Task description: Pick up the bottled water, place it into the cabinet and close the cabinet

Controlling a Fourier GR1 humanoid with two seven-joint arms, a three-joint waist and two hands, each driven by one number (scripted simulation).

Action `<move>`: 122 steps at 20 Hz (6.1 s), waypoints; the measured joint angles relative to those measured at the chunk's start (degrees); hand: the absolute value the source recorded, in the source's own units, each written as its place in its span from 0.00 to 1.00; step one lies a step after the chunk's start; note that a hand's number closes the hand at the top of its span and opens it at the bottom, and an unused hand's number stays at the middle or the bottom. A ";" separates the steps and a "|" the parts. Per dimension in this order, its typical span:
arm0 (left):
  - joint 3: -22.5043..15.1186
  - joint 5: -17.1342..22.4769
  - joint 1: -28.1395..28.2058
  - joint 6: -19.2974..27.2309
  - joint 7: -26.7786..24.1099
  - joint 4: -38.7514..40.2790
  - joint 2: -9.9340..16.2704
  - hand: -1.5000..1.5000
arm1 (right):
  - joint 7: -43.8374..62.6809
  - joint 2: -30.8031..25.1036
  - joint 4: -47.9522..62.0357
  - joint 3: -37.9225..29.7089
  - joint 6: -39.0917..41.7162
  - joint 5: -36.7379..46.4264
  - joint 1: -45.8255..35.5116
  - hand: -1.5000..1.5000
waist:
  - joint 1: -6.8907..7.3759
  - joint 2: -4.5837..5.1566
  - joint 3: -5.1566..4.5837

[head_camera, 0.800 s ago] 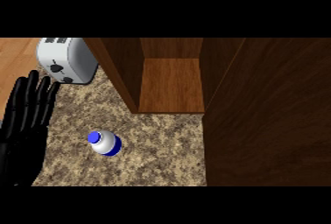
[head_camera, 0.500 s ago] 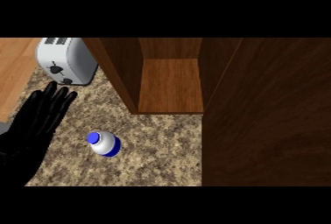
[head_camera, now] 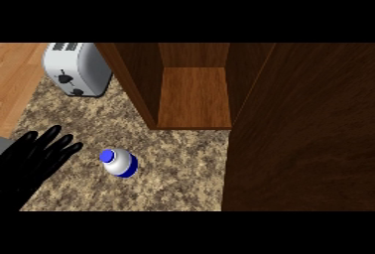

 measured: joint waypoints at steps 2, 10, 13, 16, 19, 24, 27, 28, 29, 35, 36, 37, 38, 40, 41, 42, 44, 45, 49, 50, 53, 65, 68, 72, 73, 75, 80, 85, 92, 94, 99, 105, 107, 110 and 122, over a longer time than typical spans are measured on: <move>2.68 6.95 1.27 -0.58 2.36 -1.58 3.67 0.00 | 2.52 0.21 -3.50 1.26 -0.64 0.07 1.07 0.00 | 0.18 -0.01 0.02; 12.04 22.87 6.53 -2.31 8.28 -4.44 10.67 0.00 | 8.66 1.40 -7.84 6.98 -3.25 3.47 1.41 0.00 | 0.38 0.05 0.05; 13.99 25.34 7.23 -2.12 10.43 -4.99 11.51 0.00 | 10.22 1.88 -8.04 8.43 -4.45 4.10 0.48 0.00 | 0.36 0.08 0.06; 15.22 26.04 7.48 -2.55 11.96 -4.87 11.38 0.00 | 10.86 1.85 -8.42 9.95 -5.24 4.38 0.86 0.00 | 0.22 0.07 0.05; 15.57 25.40 7.17 -1.78 13.29 -5.86 10.50 0.00 | 13.17 2.00 -8.50 9.70 -6.48 4.47 -1.54 0.00 | 0.22 0.11 0.05; 16.29 24.76 7.05 -1.88 15.02 -5.86 9.01 0.00 | 15.25 1.58 -8.69 10.40 -7.98 4.81 -3.50 0.00 | 0.11 0.11 0.04; 15.70 21.93 6.82 -3.46 15.31 -4.85 6.60 0.00 | 15.71 1.43 -8.79 11.98 -8.84 5.10 -3.68 0.00 | -0.02 0.10 0.03; 15.96 21.80 7.02 -3.73 15.32 -5.03 6.18 0.00 | 14.70 1.26 -8.87 12.60 -8.89 5.18 -2.45 0.00 | -0.09 0.06 0.03; 16.26 21.43 6.96 -3.78 15.48 -5.13 5.82 0.00 | 14.88 1.18 -8.86 12.43 -9.18 5.24 -2.71 0.00 | -0.05 0.07 0.04; 14.07 14.47 4.12 -4.69 15.43 -2.80 1.19 0.00 | 16.29 0.56 -9.00 13.29 -10.83 5.64 -4.45 0.00 | -0.32 0.12 0.03; 13.77 13.98 3.78 -4.42 15.80 -2.63 0.93 0.00 | 16.82 0.43 -9.02 13.49 -11.10 5.71 -4.78 0.00 | -0.29 0.12 0.03; 13.15 12.90 2.35 -3.47 16.04 -1.93 0.53 0.00 | 17.26 0.09 -9.07 13.28 -11.17 5.74 -5.10 0.00 | -0.41 0.14 0.03; 12.88 12.23 0.96 -2.93 16.34 -0.99 0.51 0.00 | 17.13 0.04 -9.05 13.77 -11.30 5.80 -5.12 0.00 | -0.46 0.15 0.04; 12.02 9.90 -0.95 -2.63 16.32 0.62 -0.51 0.00 | 17.62 -0.14 -9.08 14.54 -11.81 5.95 -5.48 0.00 | -0.50 0.15 0.04; 11.83 8.99 -2.08 -2.74 16.25 2.13 -0.84 0.00 | 17.61 0.08 -9.00 15.29 -12.36 6.08 -5.53 0.00 | -0.52 0.16 0.04; 11.56 7.94 -1.98 -2.96 16.10 2.38 -1.53 0.00 | 17.43 -0.40 -9.03 14.80 -12.25 6.11 -5.47 0.00 | -0.48 0.15 0.03; 10.87 4.70 -2.71 -3.95 15.36 4.65 -3.11 0.00 | 17.33 -0.81 -9.10 14.95 -12.54 6.17 -5.06 0.00 | -0.55 0.15 0.04; 10.69 3.37 -3.46 -3.87 15.34 5.50 -3.43 0.00 | 17.16 -1.32 -9.11 14.13 -12.23 6.13 -5.02 0.00 | -0.55 0.16 0.04; 9.91 -4.37 -7.40 -5.86 12.60 12.08 -6.03 0.00 | 17.67 -1.54 -8.99 14.95 -13.06 6.33 -6.02 0.00 | -0.70 0.21 0.02; 9.86 -6.03 -8.15 -6.50 11.73 13.79 -6.57 0.00 | 18.53 -1.71 -9.07 14.62 -13.30 6.33 -6.74 0.00 | -0.72 0.22 0.01; 9.33 -12.19 -9.48 -8.63 8.26 18.35 -8.80 0.00 | 18.14 -1.97 -8.99 15.08 -13.67 6.47 -6.89 0.00 | -0.71 0.21 0.00; 9.11 -34.31 -14.41 -14.51 -11.31 38.94 -13.25 0.00 | 21.30 -3.26 -9.23 14.59 -15.33 6.67 -10.54 0.00 | -0.73 0.24 -0.02; 9.02 -39.35 -15.94 -14.73 -17.43 44.92 -13.34 0.00 | 20.66 -3.48 -9.15 15.07 -15.44 6.70 -10.07 0.00 | -0.83 0.26 -0.01; 7.62 -46.38 -15.74 -12.46 -25.27 50.84 -14.18 0.00 | 19.73 -3.96 -9.06 15.07 -15.54 6.74 -9.37 0.00 | -0.78 0.26 -0.01; 7.36 -47.85 -16.28 -11.72 -26.74 52.61 -14.05 0.00 | 20.13 -3.65 -9.05 16.10 -16.10 6.85 -9.71 0.00 | -0.79 0.25 -0.01; 6.99 -50.36 -16.98 -10.21 -30.21 56.59 -13.67 0.00 | 20.64 -3.78 -8.99 15.57 -16.20 6.86 -10.63 0.00 | -0.78 0.28 -0.03; 6.76 -54.40 -20.28 -6.94 -37.57 67.16 -11.13 0.00 | 21.41 -4.10 -9.07 16.60 -17.21 7.07 -11.26 0.00 | -1.10 0.32 -0.06; 4.93 -57.54 -22.41 -3.75 -43.56 75.53 -10.01 0.00 | 21.76 -4.63 -8.96 16.87 -17.57 7.17 -12.20 0.00 | -1.16 0.35 -0.07; 3.59 -58.32 -26.32 -1.03 -48.46 84.64 -10.80 0.00 | 21.71 -5.11 -8.74 17.81 -18.82 7.40 -12.79 0.00 | -1.59 0.42 -0.12; 3.39 -58.06 -26.94 -0.89 -49.32 86.36 -11.03 0.00 | 21.01 -5.67 -8.69 17.49 -18.82 7.45 -12.32 0.00 | -1.59 0.40 -0.11; 2.51 -57.82 -27.69 -0.65 -51.71 90.09 -11.24 0.00 | 20.49 -5.80 -8.55 17.88 -19.78 7.55 -12.23 0.00 | -1.57 0.40 -0.12; 1.92 -56.76 -29.68 -0.88 -51.98 93.32 -12.51 0.00 | 18.70 -6.75 -8.53 17.15 -20.30 7.54 -10.34 0.00 | -1.65 0.38 -0.09; 1.63 -56.37 -30.47 -0.97 -51.67 94.06 -13.68 1.00 | 18.17 -7.00 -8.49 16.66 -20.34 7.49 -10.03 0.00 | -1.64 0.39 -0.08; 1.00 -55.86 -30.87 -2.56 -51.00 94.53 -13.89 1.00 | 17.23 -7.53 -8.52 16.43 -20.31 7.40 -8.77 0.00 | -1.53 0.31 -0.04; -1.21 -56.30 -30.78 4.76 -57.21 92.35 -17.15 1.00 | 15.23 -9.59 -8.39 11.83 -19.18 6.73 -7.11 0.00 | -1.20 0.36 -0.04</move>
